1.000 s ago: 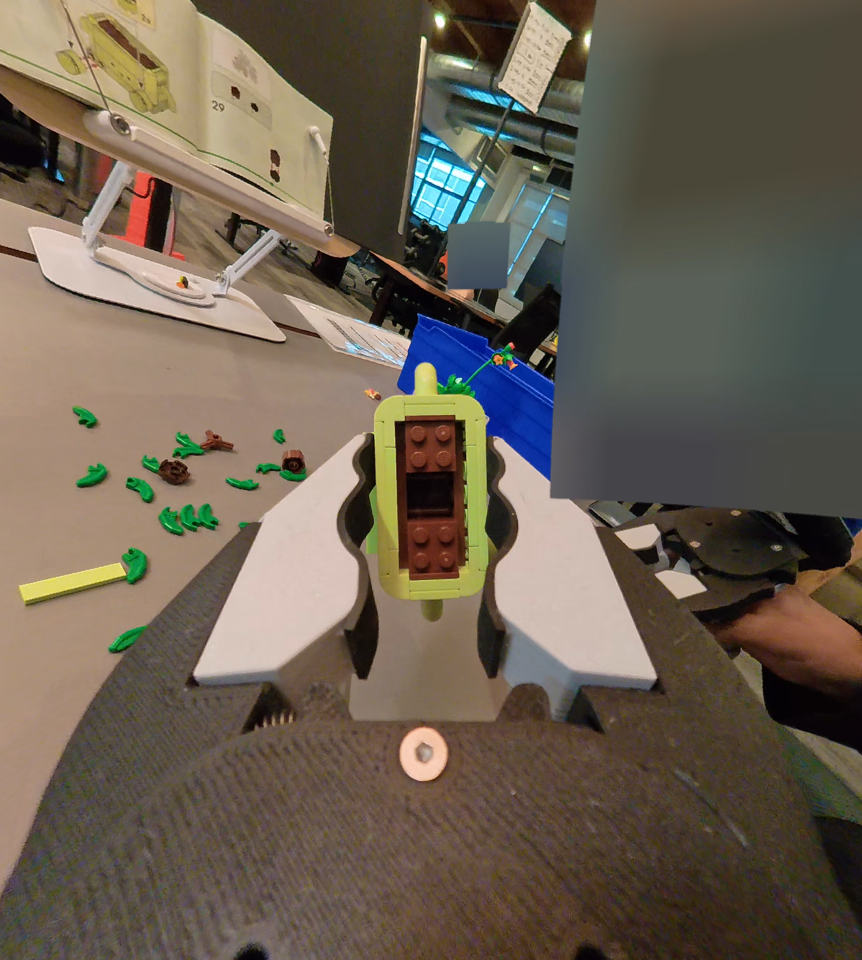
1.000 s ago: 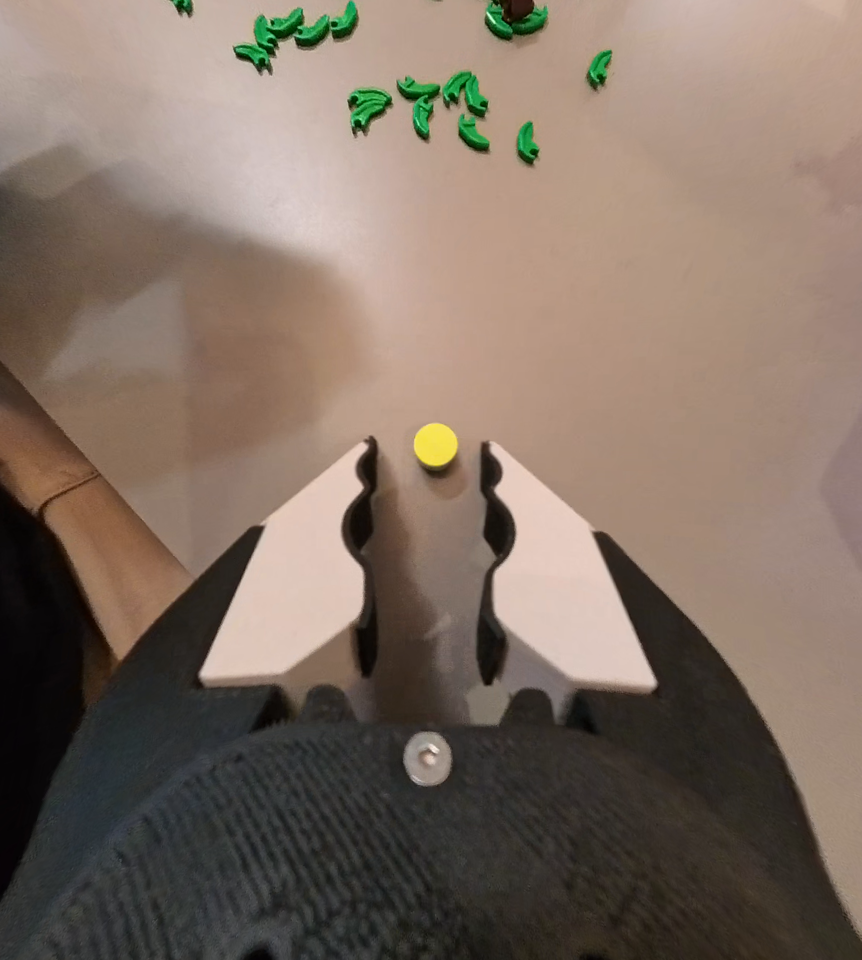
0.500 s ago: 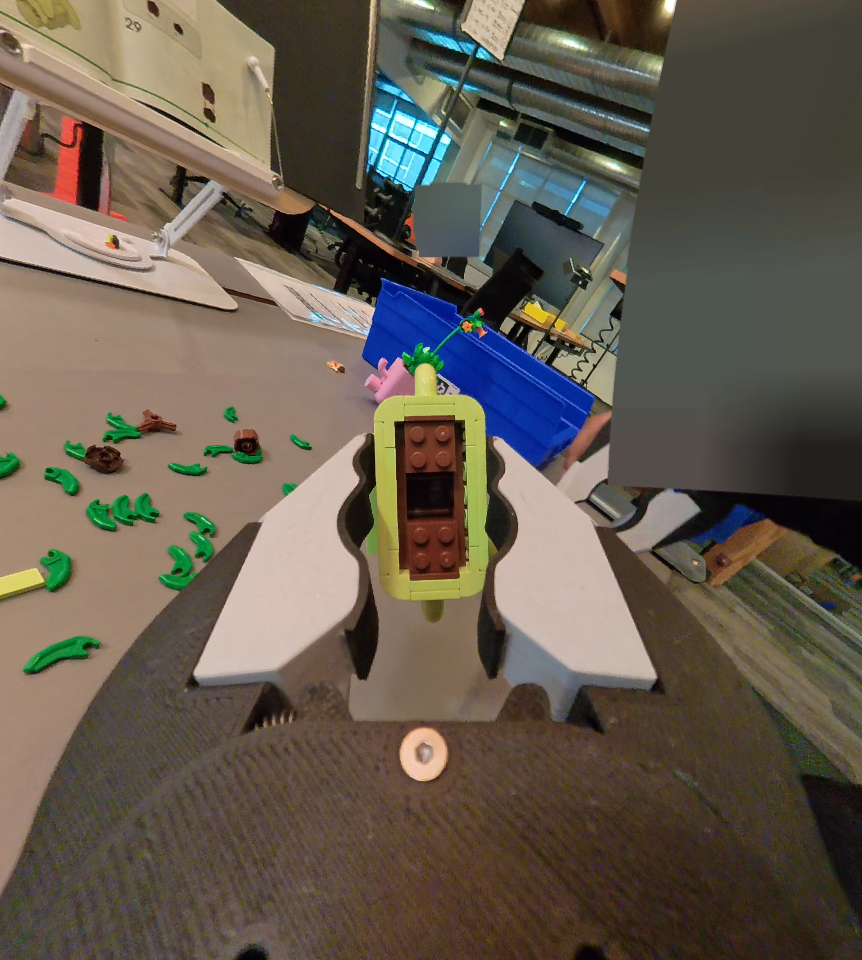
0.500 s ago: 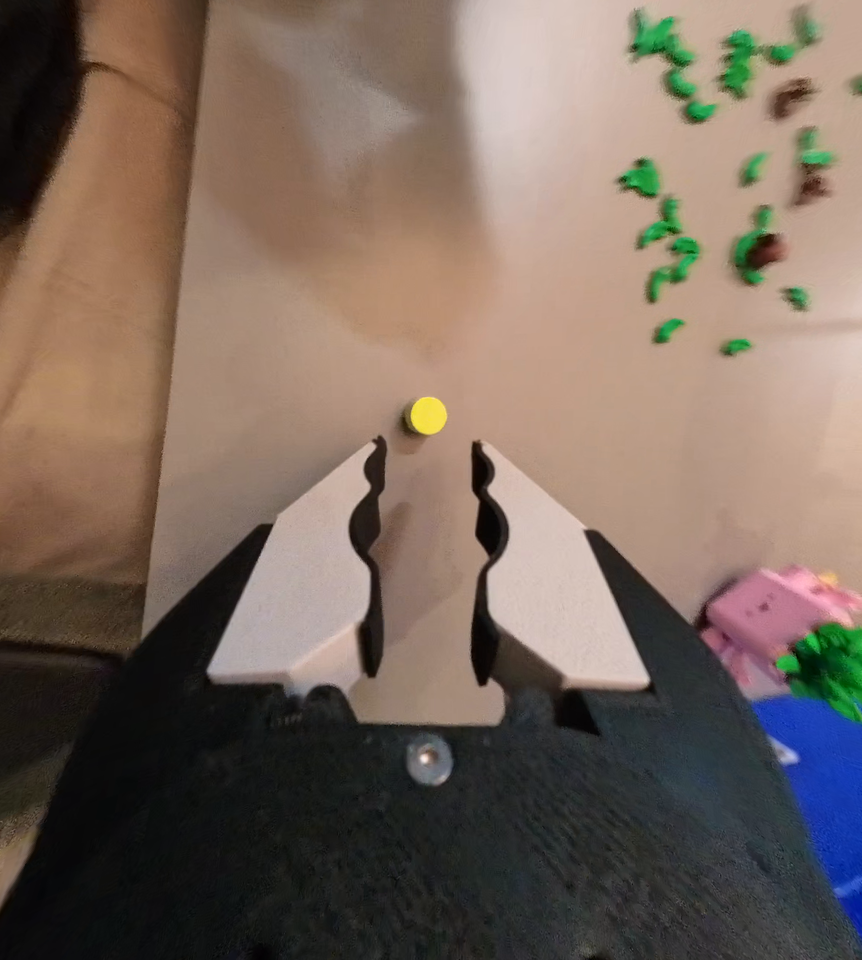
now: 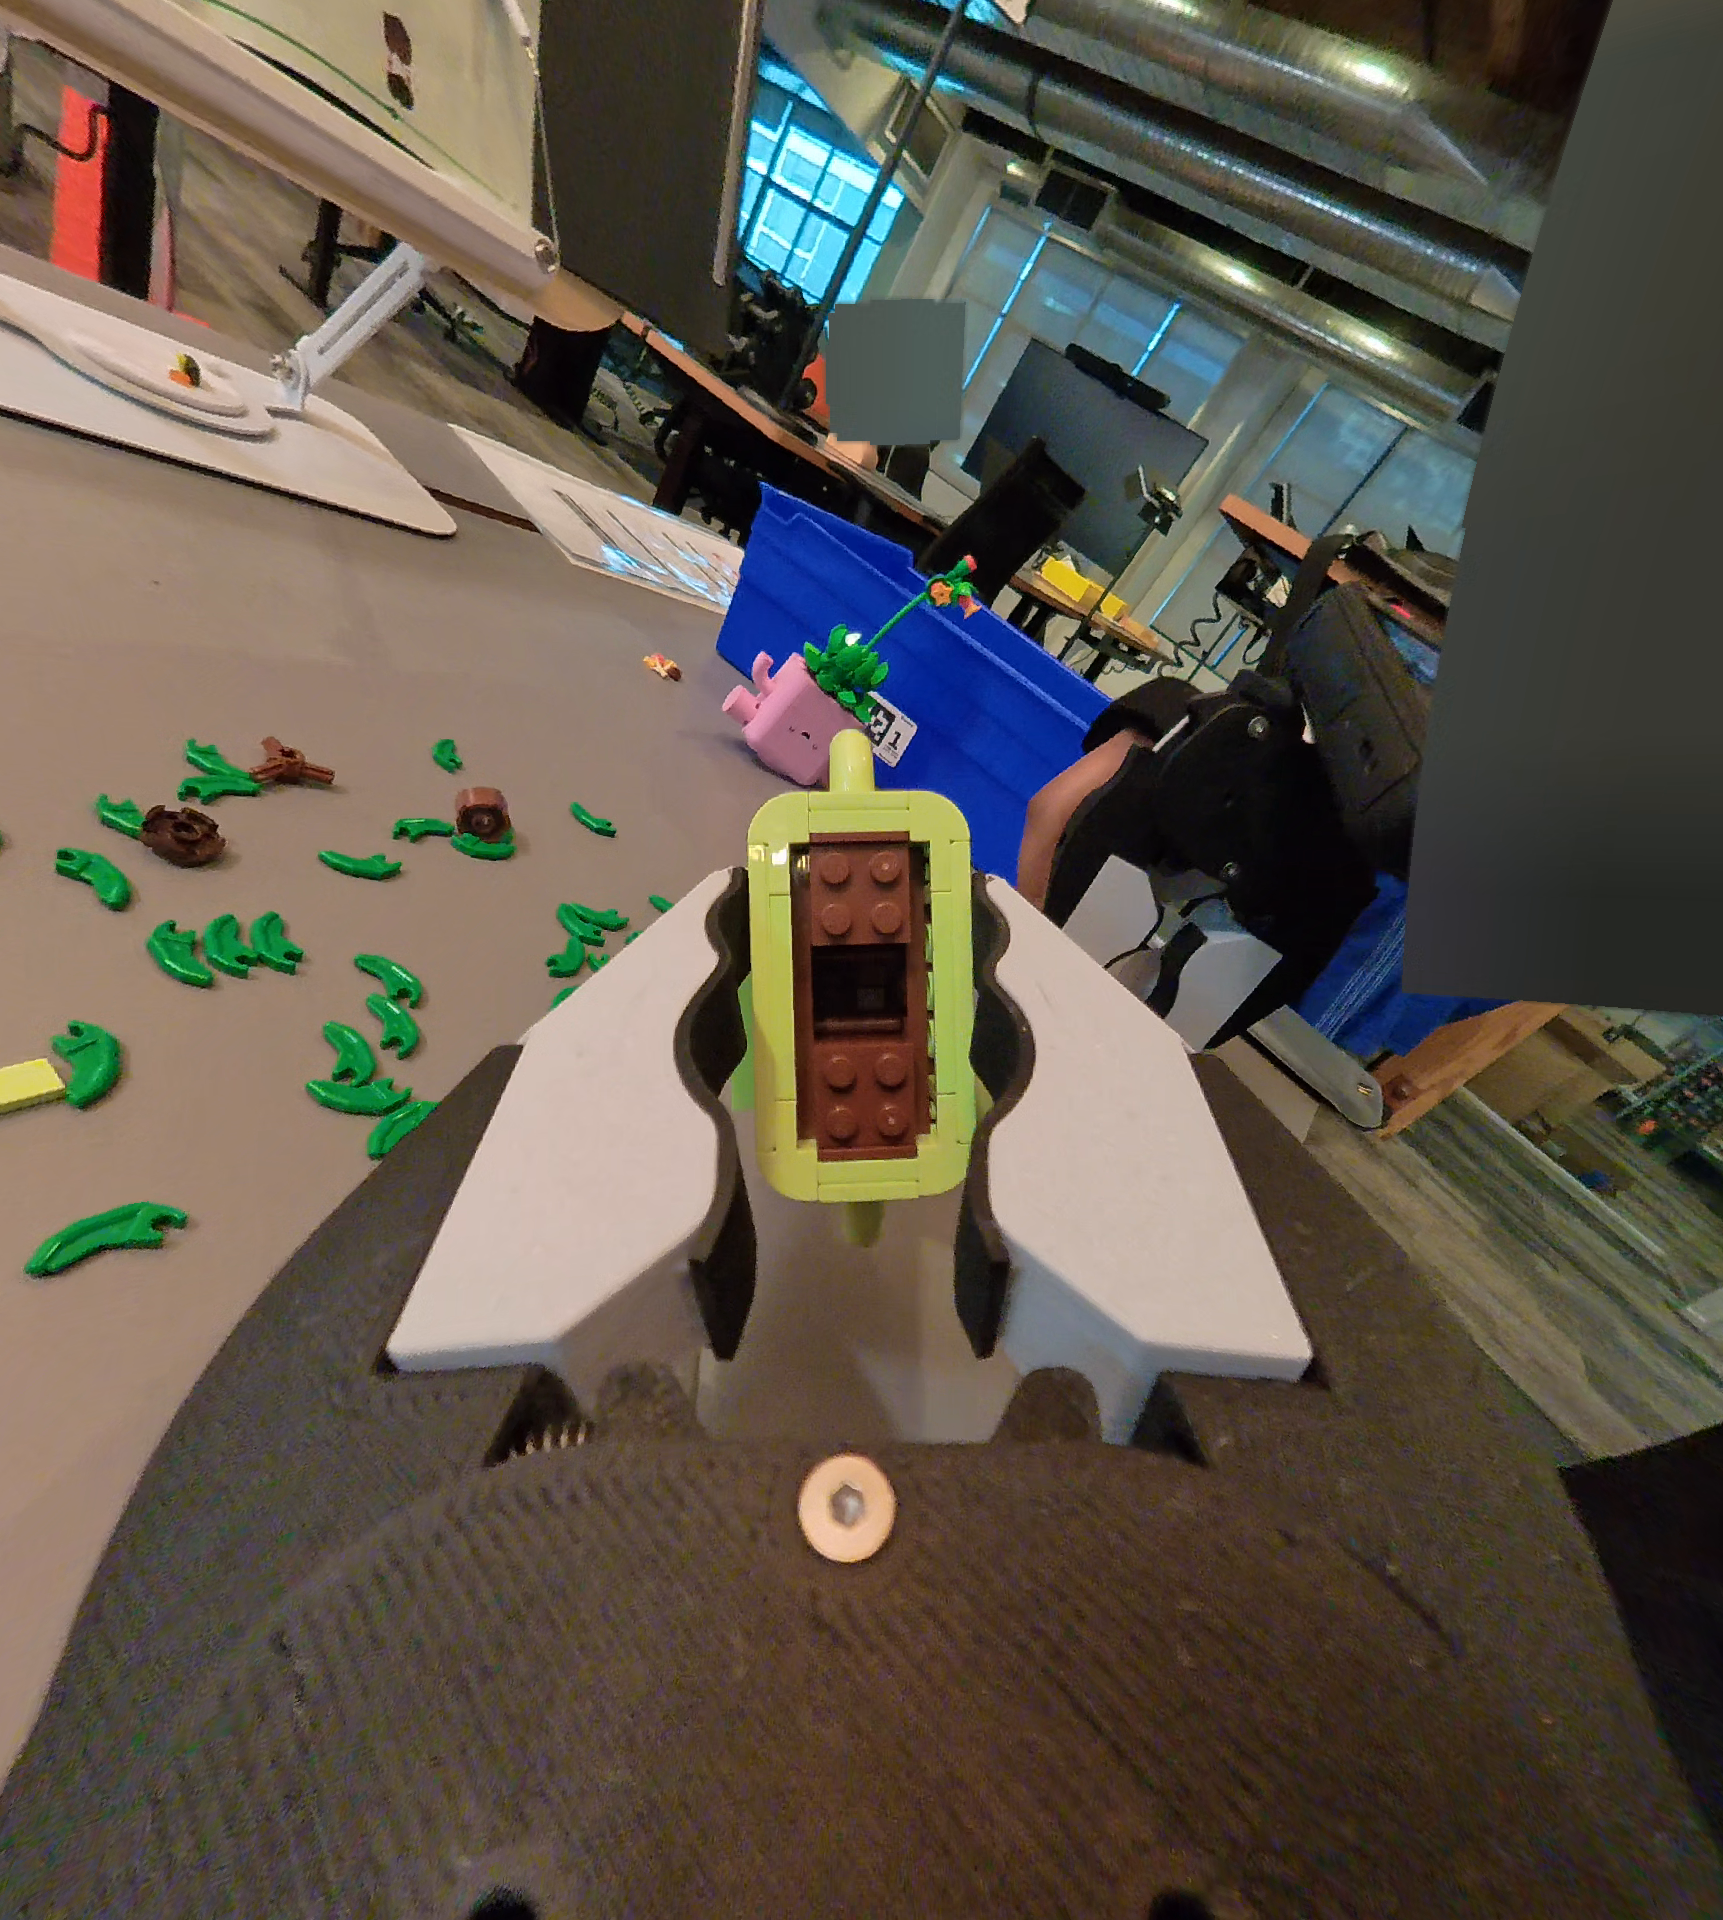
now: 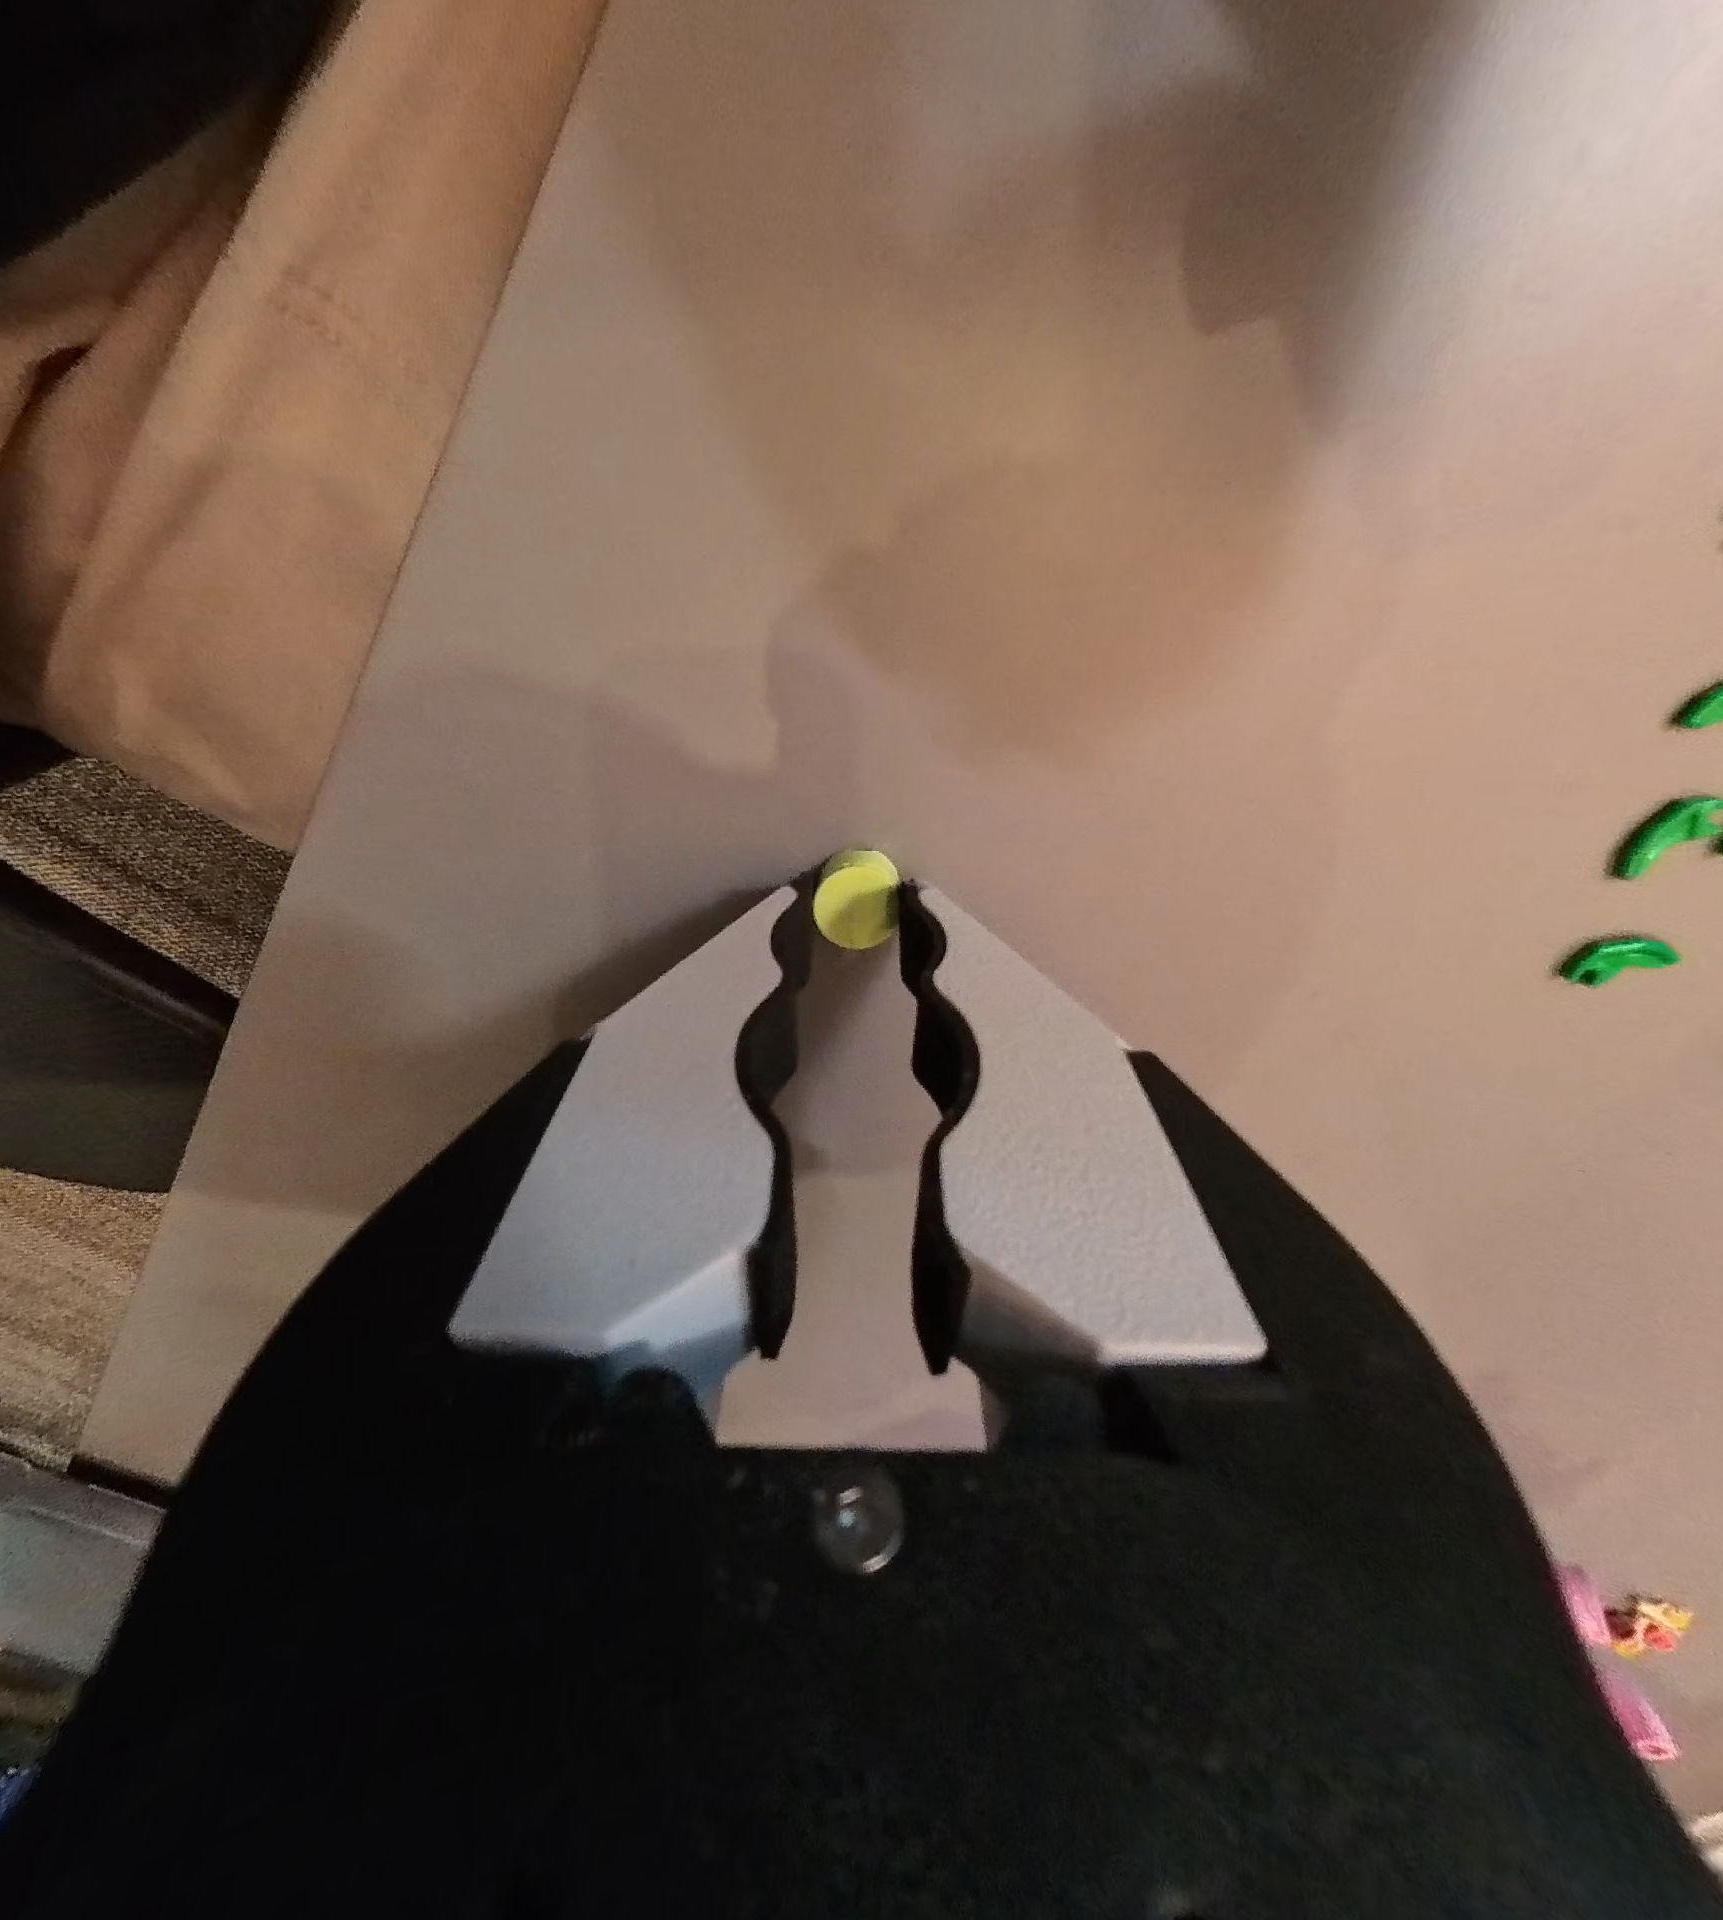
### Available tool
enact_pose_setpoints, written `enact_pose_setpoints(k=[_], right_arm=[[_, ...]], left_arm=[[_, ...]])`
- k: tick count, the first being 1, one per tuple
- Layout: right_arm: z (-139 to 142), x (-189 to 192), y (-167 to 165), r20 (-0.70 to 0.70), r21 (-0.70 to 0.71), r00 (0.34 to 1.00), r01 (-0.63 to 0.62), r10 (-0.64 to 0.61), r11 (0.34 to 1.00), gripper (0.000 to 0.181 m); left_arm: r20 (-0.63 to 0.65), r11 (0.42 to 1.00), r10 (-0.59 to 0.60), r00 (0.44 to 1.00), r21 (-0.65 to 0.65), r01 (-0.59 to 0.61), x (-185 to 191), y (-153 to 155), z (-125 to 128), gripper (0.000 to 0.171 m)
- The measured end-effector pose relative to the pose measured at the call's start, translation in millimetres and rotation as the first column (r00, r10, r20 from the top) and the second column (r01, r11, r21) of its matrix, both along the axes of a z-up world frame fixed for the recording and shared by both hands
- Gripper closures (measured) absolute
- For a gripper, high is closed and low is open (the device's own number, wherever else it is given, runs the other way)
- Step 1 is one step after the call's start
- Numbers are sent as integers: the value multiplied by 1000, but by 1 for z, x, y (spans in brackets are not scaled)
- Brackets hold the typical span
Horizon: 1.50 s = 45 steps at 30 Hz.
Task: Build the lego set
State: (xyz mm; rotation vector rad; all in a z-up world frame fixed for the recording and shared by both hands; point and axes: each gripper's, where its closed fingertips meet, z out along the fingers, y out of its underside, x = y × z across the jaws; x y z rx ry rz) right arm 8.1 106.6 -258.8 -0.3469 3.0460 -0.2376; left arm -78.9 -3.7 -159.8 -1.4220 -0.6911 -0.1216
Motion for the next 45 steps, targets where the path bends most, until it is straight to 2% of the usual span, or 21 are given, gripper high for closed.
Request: enact_pose_setpoints(k=[3,5,6,7,9,11,12,16,20,21,25,30,38,40,45], right_arm=[[10,-11,-8,-47,-46,997,54,-56,998,167],[28,-28,-29,-134,-210,980,119,-149,970,167],[43,-35,-44,-154,-339,962,162,-224,927,167],[60,-43,-58,-155,-475,935,211,-318,854,167],[93,-53,-76,-122,-698,866,272,-484,662,167],[117,-58,-85,-83,-839,784,277,-615,468,167],[125,-58,-87,-77,-882,747,258,-661,394,167],[147,-48,-93,-63,-981,603,109,-795,161,168],[157,-39,-96,62,-997,538,64,-840,-32,168],[159,-37,-95,79,-997,530,53,-844,-61,168],[163,-28,-96,63,-997,526,1,-848,-73,168],[161,-25,-95,16,-999,518,-16,-855,-29,168],[158,-29,-96,87,-996,512,34,-855,-81,168],[155,-29,-97,64,-998,517,37,-853,-52,168],[152,-28,-96,-56,-997,516,22,-855,79,168]], left_arm=[[19,1000,-3,1000,3,3,-1,-1,-2,133],[40,1000,-5,999,10,5,-2,-1,-3,133],[51,1000,-7,999,15,6,-2,-1,-3,133],[59,1000,-7,998,21,6,-2,-1,-3,133],[63,1000,-6,998,29,4,-2,-1,-3,132],[41,999,8,999,32,-10,-1,-1,0,132],[23,999,17,1000,30,-18,0,-1,1,132],[-73,998,41,997,48,-38,6,-2,14,133],[-216,998,46,975,62,-34,19,0,31,133],[-246,997,39,968,69,-23,23,1,36,133],[-300,995,11,954,94,18,35,4,45,133],[-311,993,-15,950,107,50,42,7,47,133],[-344,991,-4,939,124,49,46,6,52,133],[-335,990,-16,942,123,61,46,6,51,133],[-288,985,-85,954,121,124,48,10,47,133]])
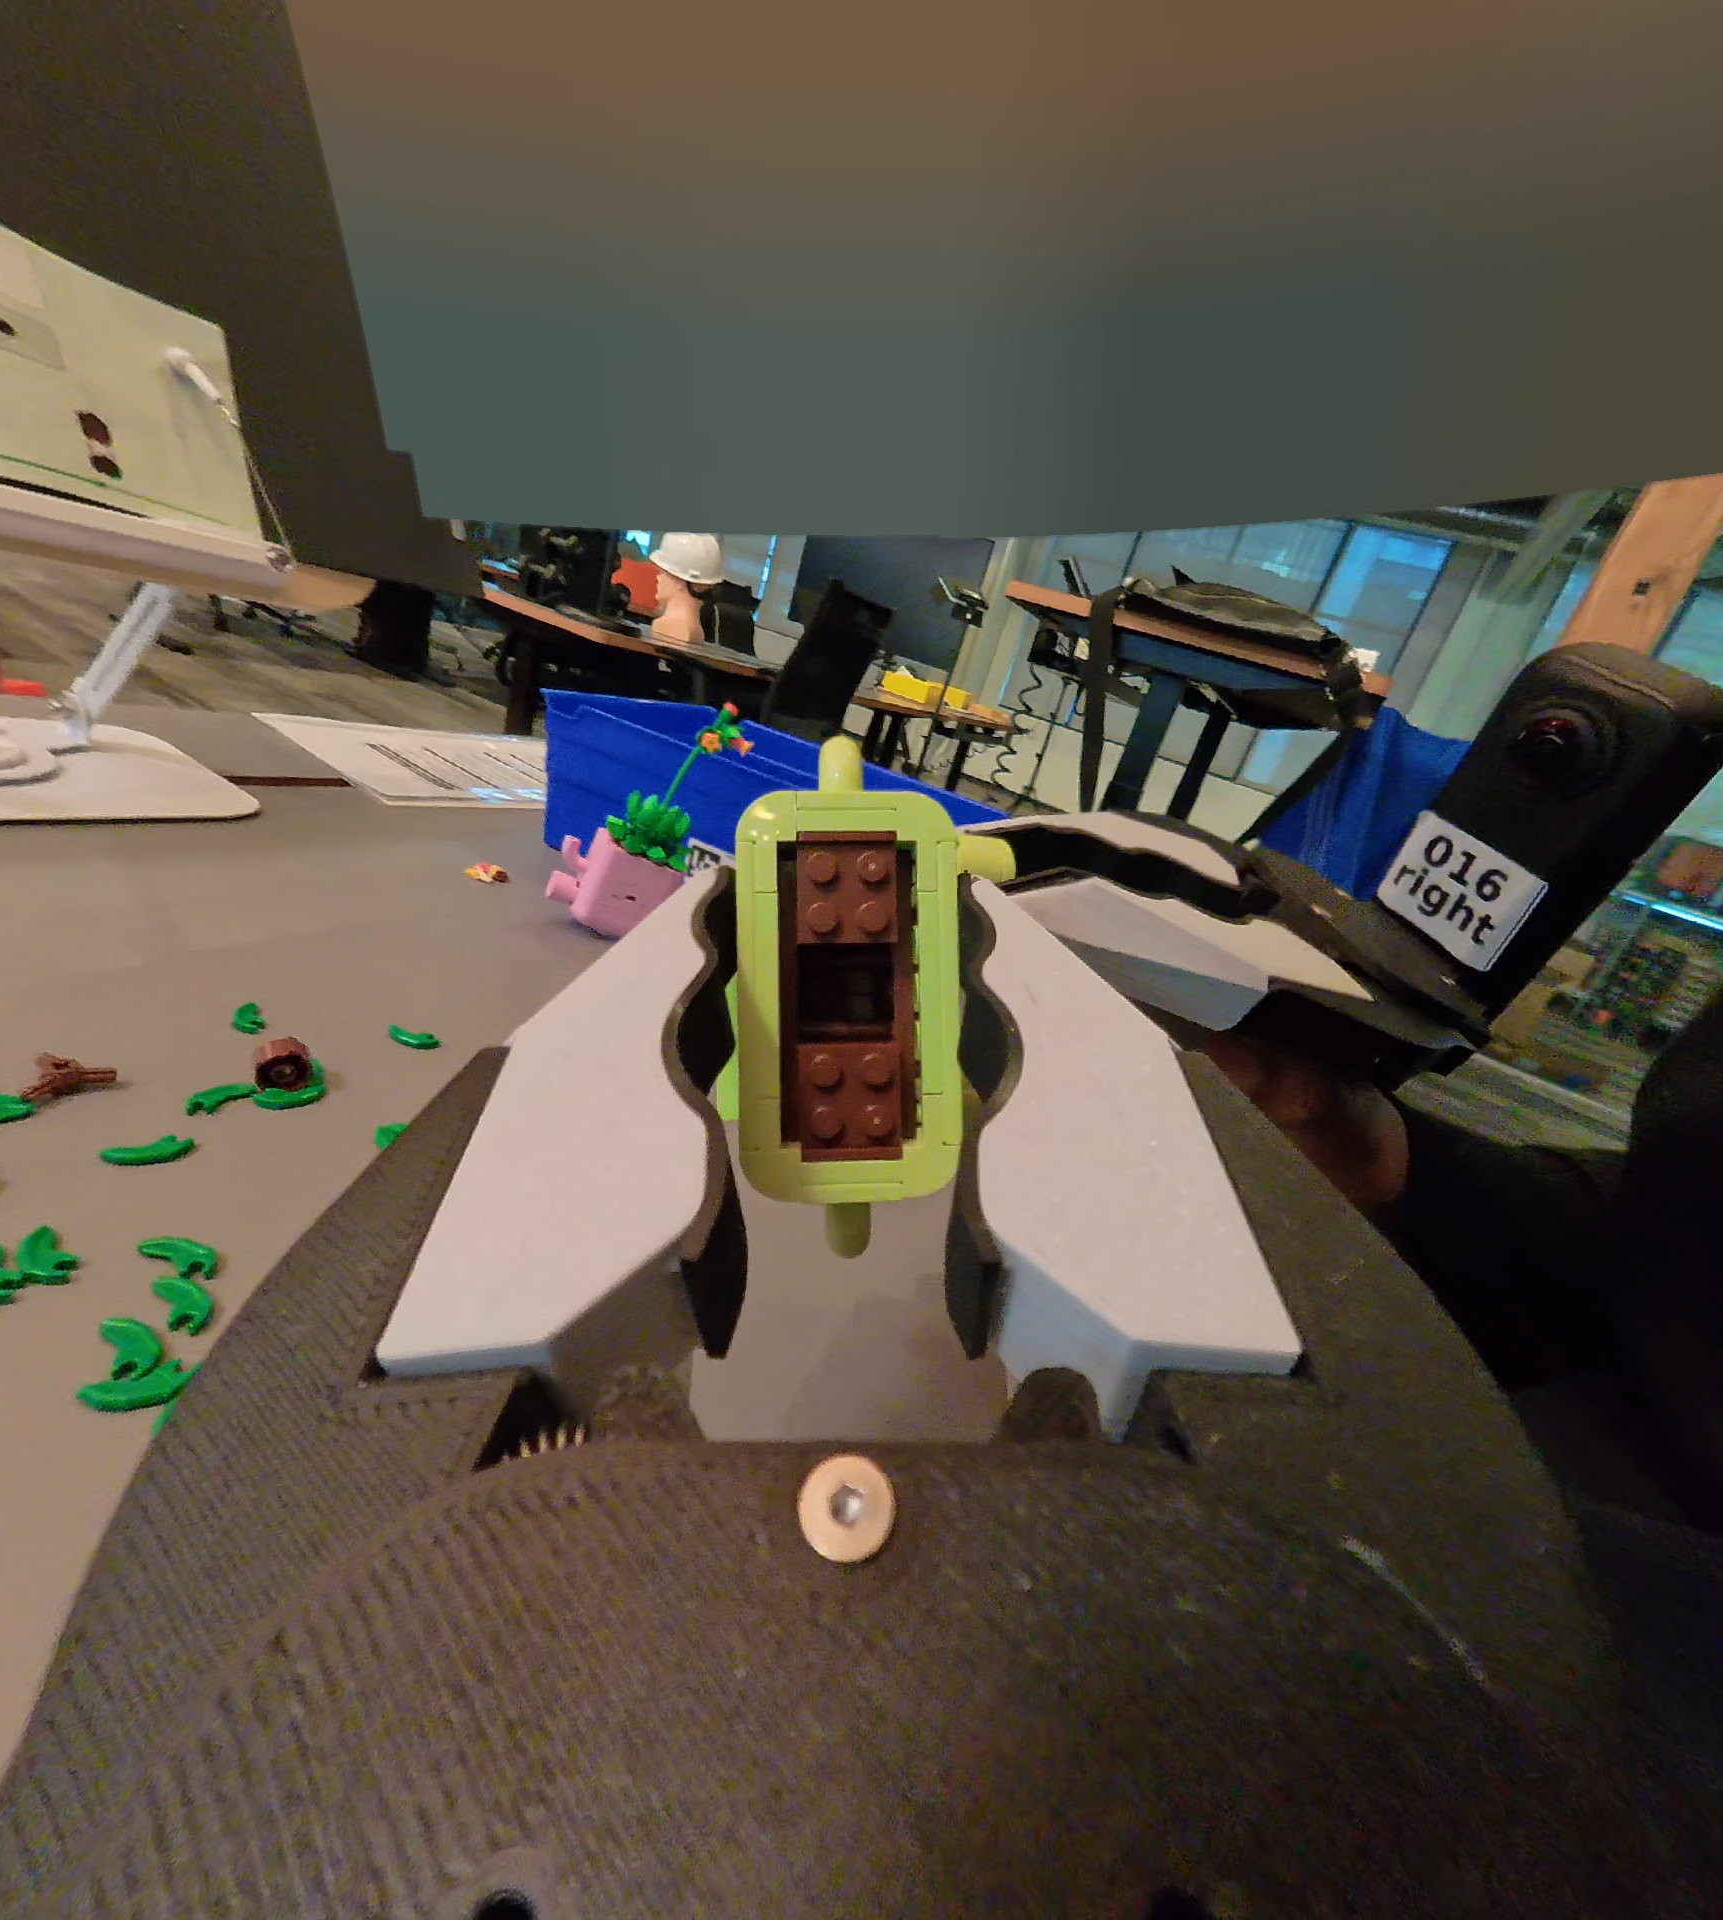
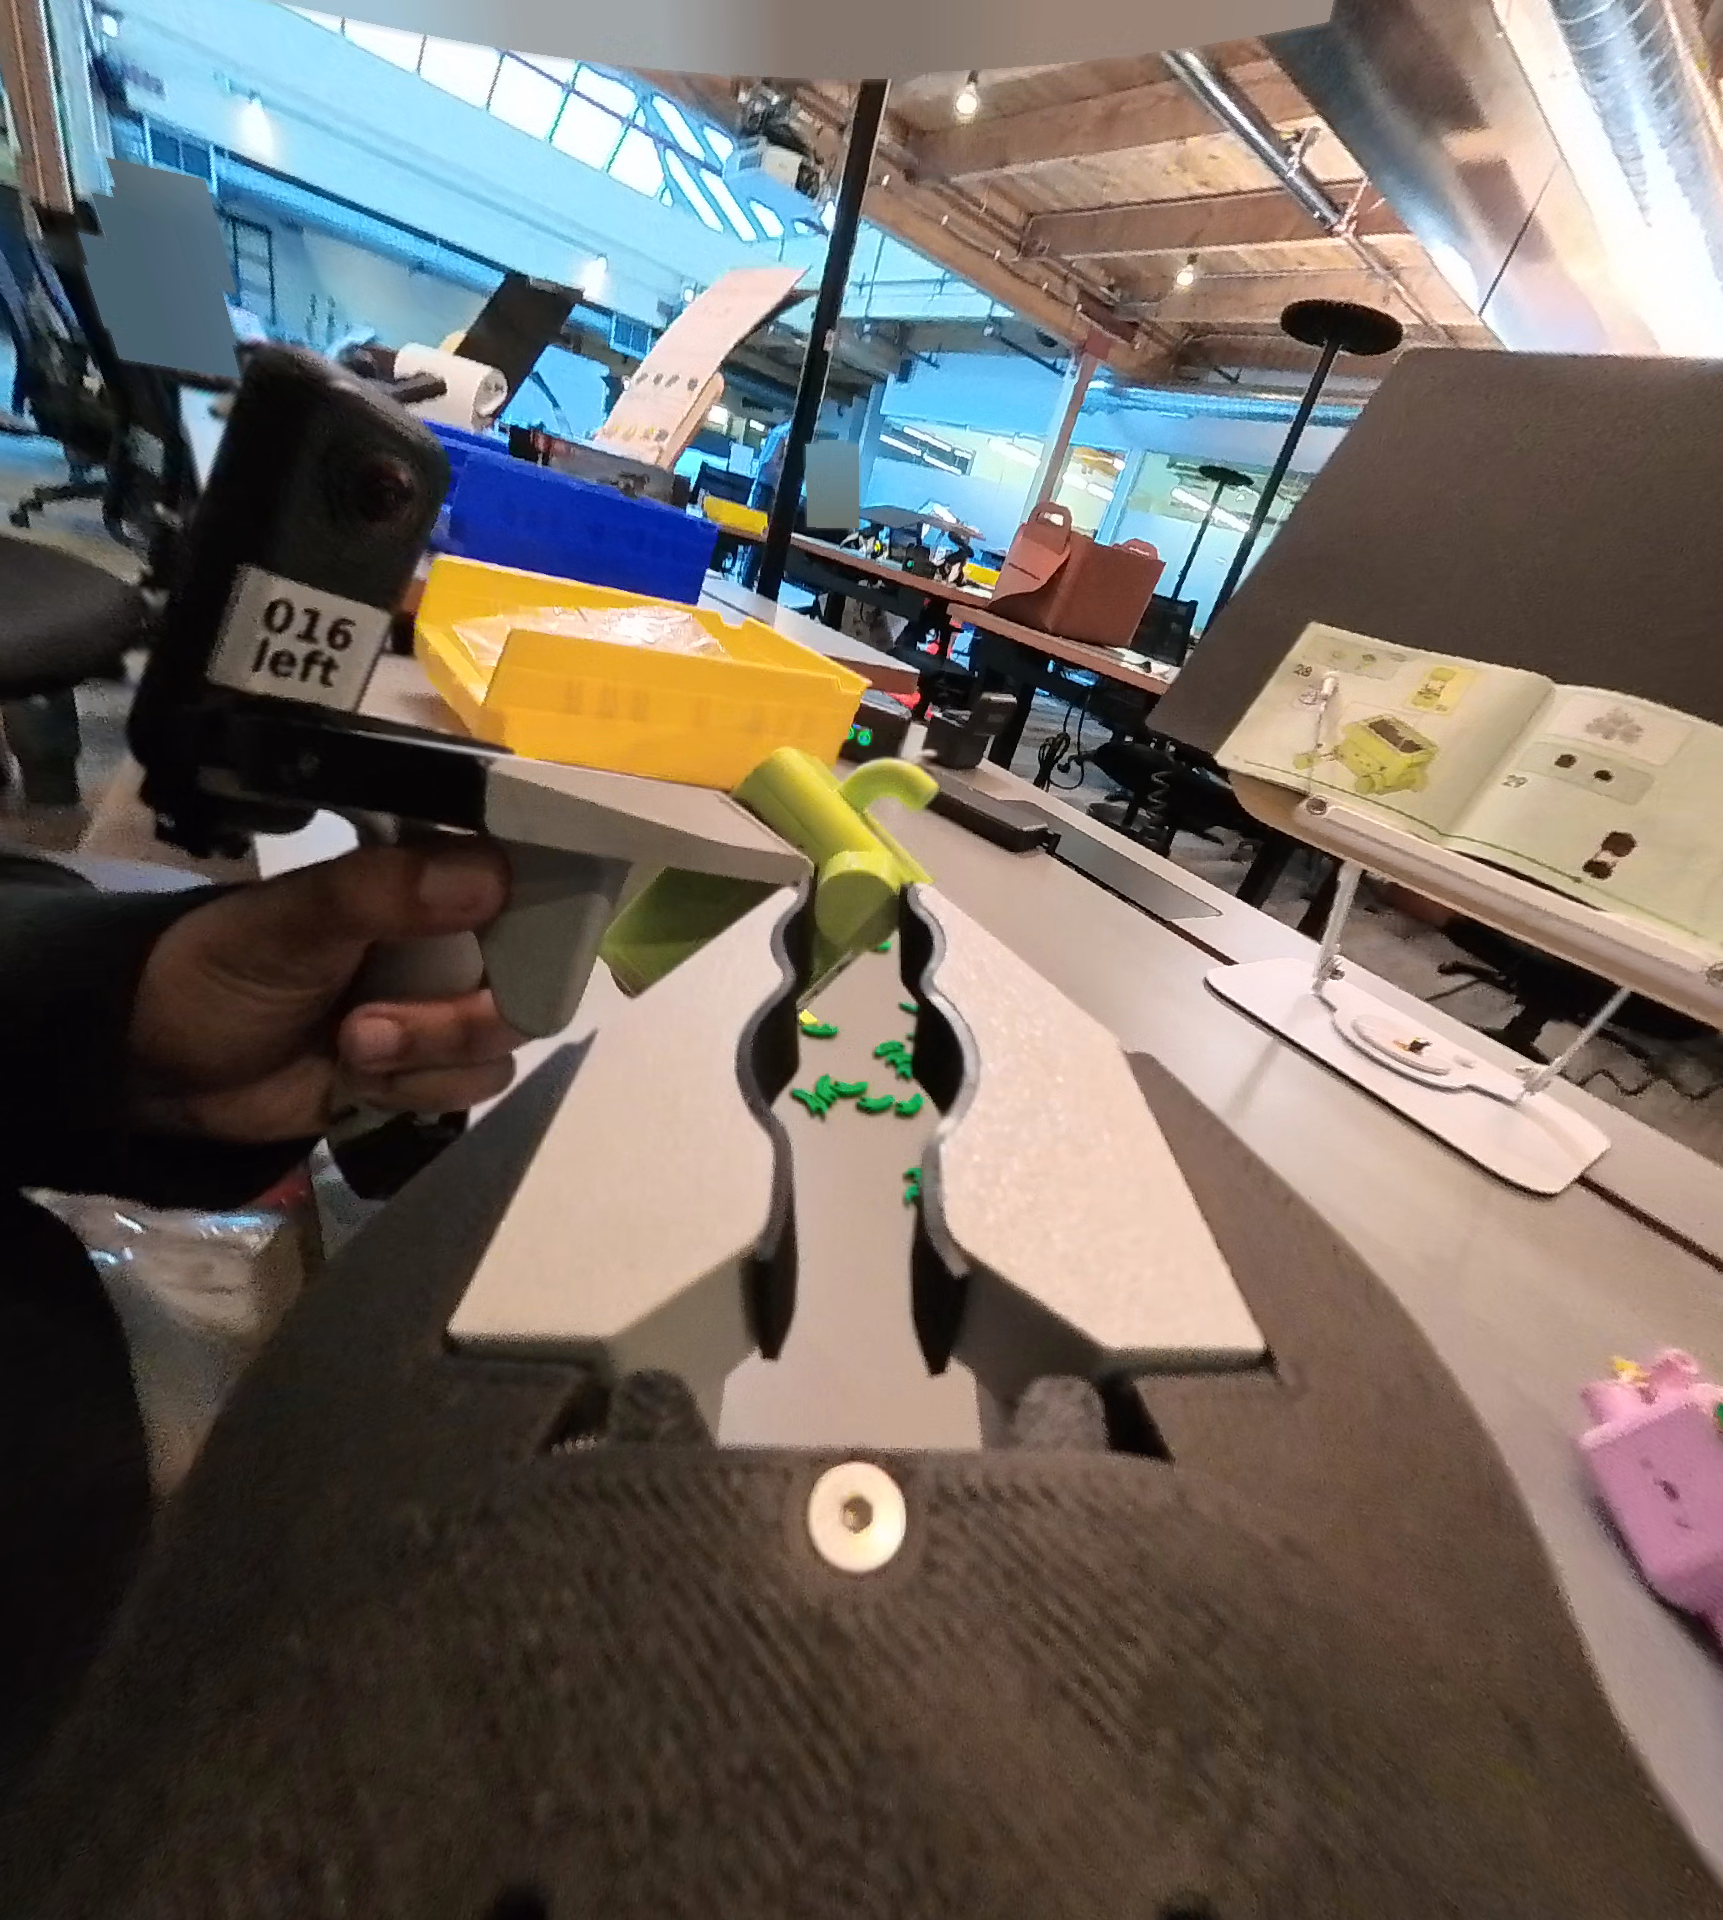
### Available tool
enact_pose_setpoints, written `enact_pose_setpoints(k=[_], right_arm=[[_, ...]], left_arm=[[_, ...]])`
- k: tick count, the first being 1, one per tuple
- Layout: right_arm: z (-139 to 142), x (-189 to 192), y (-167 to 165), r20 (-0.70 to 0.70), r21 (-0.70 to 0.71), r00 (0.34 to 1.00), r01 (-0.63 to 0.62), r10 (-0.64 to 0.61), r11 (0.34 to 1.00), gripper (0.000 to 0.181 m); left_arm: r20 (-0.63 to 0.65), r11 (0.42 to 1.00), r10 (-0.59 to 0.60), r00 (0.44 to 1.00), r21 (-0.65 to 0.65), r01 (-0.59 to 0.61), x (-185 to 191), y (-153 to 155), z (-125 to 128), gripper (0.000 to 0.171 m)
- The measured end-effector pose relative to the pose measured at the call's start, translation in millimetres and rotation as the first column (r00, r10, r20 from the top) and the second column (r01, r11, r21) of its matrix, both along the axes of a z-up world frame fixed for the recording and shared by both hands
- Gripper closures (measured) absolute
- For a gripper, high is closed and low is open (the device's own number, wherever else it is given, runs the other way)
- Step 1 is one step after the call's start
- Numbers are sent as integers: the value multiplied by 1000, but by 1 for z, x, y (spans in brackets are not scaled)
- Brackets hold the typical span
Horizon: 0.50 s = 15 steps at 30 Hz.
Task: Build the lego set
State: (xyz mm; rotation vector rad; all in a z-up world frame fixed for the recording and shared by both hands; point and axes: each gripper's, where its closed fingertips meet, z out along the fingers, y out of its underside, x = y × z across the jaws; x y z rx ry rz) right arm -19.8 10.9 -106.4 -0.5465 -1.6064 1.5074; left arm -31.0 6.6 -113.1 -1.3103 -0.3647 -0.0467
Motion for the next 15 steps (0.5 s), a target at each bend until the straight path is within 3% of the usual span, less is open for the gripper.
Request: enact_pose_setpoints(k=[5,15], right_arm=[[-2,1,0,-7,88,1000,-1,2,996,168],[-5,2,3,54,-63,998,-23,26,998,168]], left_arm=[[-4,1000,-27,1000,-11,27,1,1,-1,133],[-79,998,25,997,-62,-30,3,2,0,133]])
